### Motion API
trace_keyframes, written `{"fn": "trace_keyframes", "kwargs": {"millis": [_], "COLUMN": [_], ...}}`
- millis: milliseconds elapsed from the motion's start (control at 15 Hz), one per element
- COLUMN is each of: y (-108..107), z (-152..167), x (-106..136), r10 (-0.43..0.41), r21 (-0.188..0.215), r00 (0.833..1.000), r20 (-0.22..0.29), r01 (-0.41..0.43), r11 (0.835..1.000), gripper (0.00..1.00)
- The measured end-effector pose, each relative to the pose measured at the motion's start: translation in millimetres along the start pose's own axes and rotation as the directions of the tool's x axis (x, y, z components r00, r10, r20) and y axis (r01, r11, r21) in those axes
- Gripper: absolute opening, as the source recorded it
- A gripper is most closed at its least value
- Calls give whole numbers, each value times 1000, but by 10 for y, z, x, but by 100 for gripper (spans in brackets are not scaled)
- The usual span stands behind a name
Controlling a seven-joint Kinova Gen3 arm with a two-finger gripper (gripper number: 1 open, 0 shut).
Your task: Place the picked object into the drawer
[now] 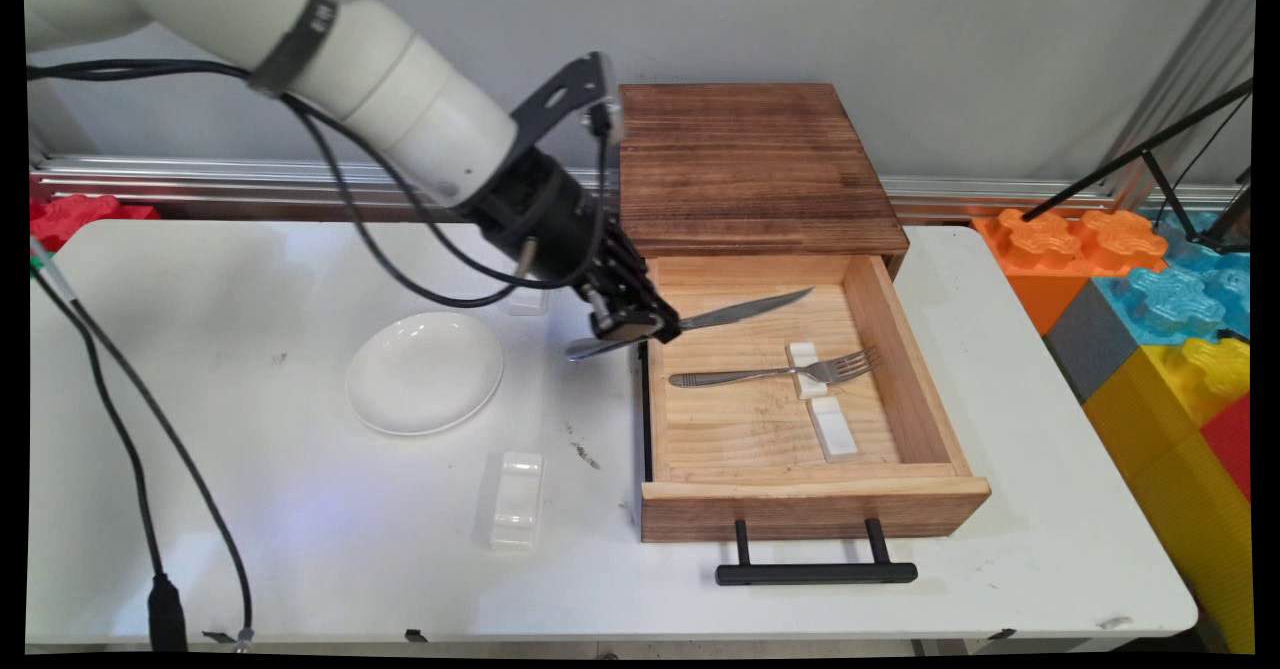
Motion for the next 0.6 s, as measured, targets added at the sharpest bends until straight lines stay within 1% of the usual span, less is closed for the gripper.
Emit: {"fn": "trace_keyframes", "kwargs": {"millis": [333,600], "y": [26,62], "z": [290,604], "x": [271,442], "r10": [15,22], "r21": [-11,-24], "r00": [1000,1000], "r20": [1,-1], "r01": [-15,-22], "r11": [1000,999], "gripper": [0,0]}}
